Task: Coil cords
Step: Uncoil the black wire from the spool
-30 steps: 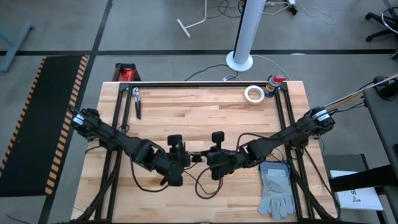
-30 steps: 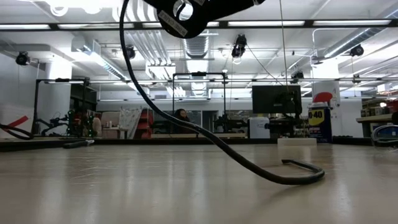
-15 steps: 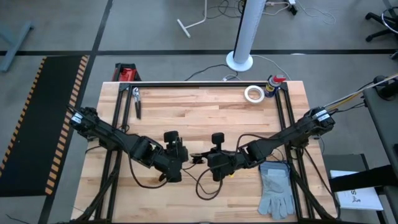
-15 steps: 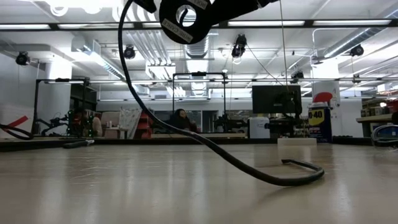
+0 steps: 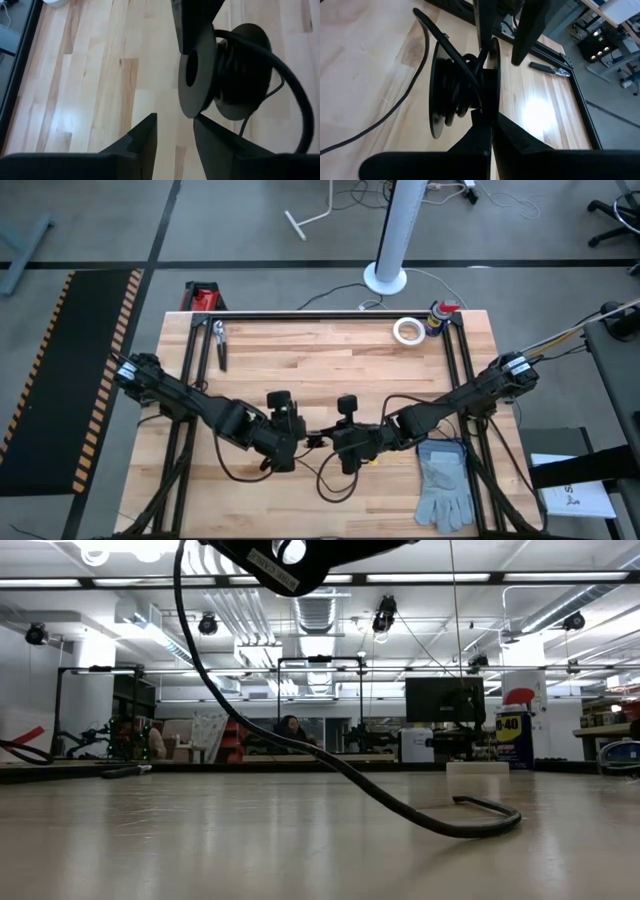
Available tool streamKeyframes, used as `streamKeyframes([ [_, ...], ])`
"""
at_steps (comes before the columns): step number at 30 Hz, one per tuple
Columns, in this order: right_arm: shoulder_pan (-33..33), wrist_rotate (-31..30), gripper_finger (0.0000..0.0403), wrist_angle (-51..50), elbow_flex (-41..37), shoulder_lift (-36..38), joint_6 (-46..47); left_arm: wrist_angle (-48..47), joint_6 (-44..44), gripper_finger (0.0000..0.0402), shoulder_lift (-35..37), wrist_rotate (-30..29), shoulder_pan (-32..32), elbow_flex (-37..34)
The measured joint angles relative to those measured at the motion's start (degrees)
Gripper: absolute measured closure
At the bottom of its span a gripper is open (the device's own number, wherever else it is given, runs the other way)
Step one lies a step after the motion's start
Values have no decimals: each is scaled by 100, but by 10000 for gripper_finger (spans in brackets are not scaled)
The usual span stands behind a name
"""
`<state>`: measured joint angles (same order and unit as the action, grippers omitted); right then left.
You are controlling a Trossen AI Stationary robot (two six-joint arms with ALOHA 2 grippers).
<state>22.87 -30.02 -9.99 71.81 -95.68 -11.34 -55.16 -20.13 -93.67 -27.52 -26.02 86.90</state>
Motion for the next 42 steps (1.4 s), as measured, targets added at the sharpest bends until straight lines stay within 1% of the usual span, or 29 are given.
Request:
streamKeyframes([
  [7,-52,4,403,69,-2,0,-76,278,262,260,-2,59,0,-3],
  [13,-64,53,403,259,-5,0,-198,365,482,262,-2,184,20,-5],
  [15,-86,159,403,265,-7,0,-197,396,551,272,-2,185,22,-5],
  [17,-101,253,403,295,-9,0,-184,466,657,293,-2,202,20,-8],
  [19,-107,281,403,308,-9,0,-181,565,763,326,-2,226,20,-24],
  [21,-107,299,403,360,-11,0,-195,597,868,372,-2,238,17,-38],
  [22,-107,345,403,387,-15,0,-200,578,914,386,-2,195,18,-43],
  [23,-101,344,403,426,-17,-2,-216,571,950,391,3,167,22,-49],
  [27,-98,374,403,467,-17,-3,-219,608,1000,399,4,104,25,-107],
  [34,-84,343,403,425,-20,-7,-210,675,954,401,4,-12,28,-238],
  [38,-33,272,402,257,-20,87,-25,753,951,401,4,-69,31,-263],
  [42,-2,166,381,178,4,267,129,713,937,401,3,-110,37,-265],
])
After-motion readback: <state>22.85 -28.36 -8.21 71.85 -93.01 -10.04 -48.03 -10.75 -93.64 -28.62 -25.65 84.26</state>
